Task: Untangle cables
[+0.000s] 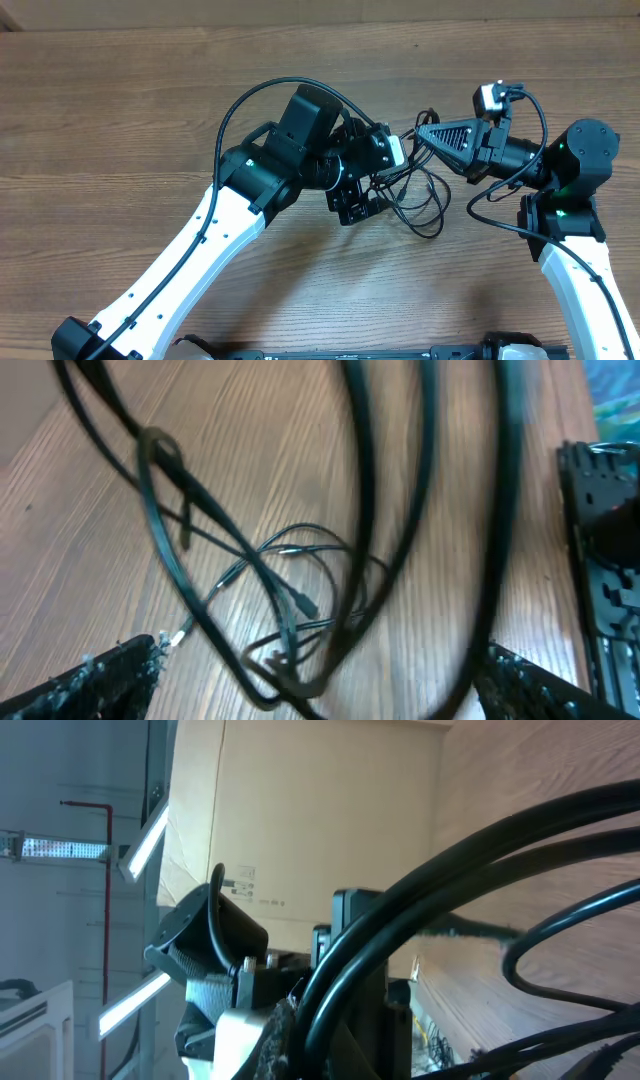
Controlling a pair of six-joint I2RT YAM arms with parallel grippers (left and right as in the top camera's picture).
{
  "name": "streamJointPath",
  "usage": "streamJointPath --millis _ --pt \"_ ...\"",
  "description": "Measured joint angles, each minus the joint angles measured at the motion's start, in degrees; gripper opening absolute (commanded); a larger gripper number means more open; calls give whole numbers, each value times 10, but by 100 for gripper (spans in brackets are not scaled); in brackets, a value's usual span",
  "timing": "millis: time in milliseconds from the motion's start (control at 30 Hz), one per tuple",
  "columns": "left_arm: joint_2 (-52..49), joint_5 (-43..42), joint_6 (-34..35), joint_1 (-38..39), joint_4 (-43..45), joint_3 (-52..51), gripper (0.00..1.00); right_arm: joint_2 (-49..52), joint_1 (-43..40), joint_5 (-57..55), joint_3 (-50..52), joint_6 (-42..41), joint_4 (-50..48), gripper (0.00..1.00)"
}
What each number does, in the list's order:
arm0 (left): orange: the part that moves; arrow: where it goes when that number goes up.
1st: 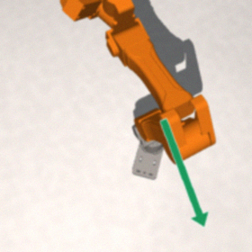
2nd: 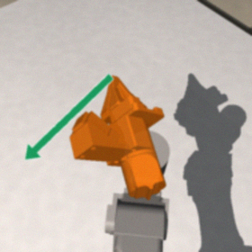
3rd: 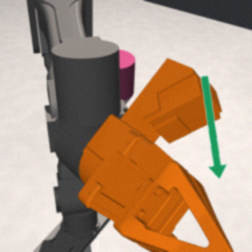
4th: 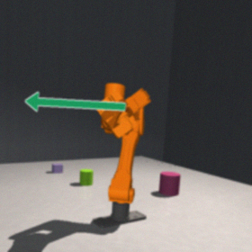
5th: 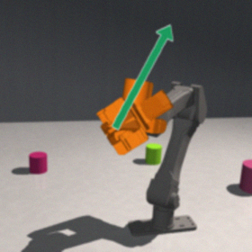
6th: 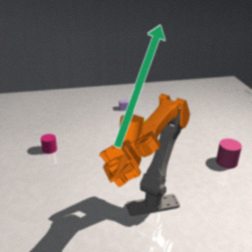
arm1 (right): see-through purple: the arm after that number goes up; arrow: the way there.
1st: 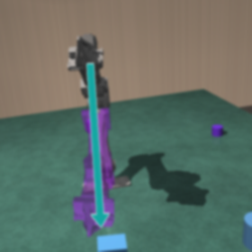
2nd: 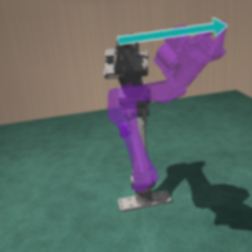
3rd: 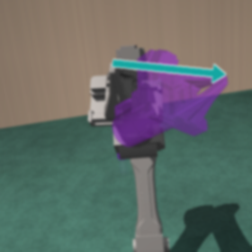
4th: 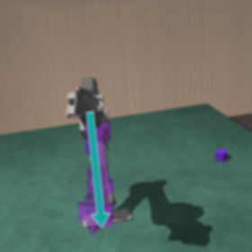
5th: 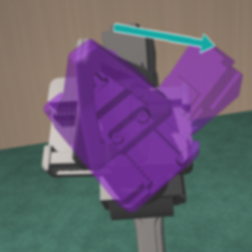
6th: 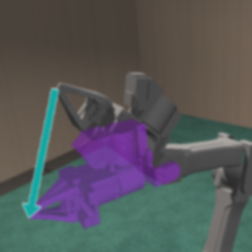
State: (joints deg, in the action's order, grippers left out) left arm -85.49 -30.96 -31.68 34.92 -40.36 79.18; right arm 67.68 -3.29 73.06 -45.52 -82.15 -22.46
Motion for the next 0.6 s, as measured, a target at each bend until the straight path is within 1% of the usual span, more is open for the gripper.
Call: streamJointPath --millis 33,67,133,267,300,333,367,400,467,500,600 --pt "-2 6 2 0 2 0 94 0 0 4 0 -2 0 4" --pt "-4 12 2 0 7 0 93 0 0 7 0 -3 0 4" --pt "-12 17 11 0 18 0 82 0 0 16 0 -4 0 4" --pt "-26 21 34 0 41 0 44 0 0 24 0 -3 0 4" --pt "-27 20 34 0 44 0 29 0 0 26 0 -3 0 4" --pt "-27 17 38 0 44 0 11 0 0 26 0 -3 0 4" --pt "-27 14 42 0 45 0 4 0 0 26 0 -3 -1 4" --pt "-27 9 44 0 45 0 4 0 -1 26 0 -3 -1 5" --pt "-27 0 45 0 45 0 4 0 -1 26 0 -4 -1 17" --pt "-27 -6 46 0 46 0 4 0 -1 27 0 -2 -1 19" --pt "-27 -23 55 0 54 0 4 0 -1 30 0 7 -3 17"
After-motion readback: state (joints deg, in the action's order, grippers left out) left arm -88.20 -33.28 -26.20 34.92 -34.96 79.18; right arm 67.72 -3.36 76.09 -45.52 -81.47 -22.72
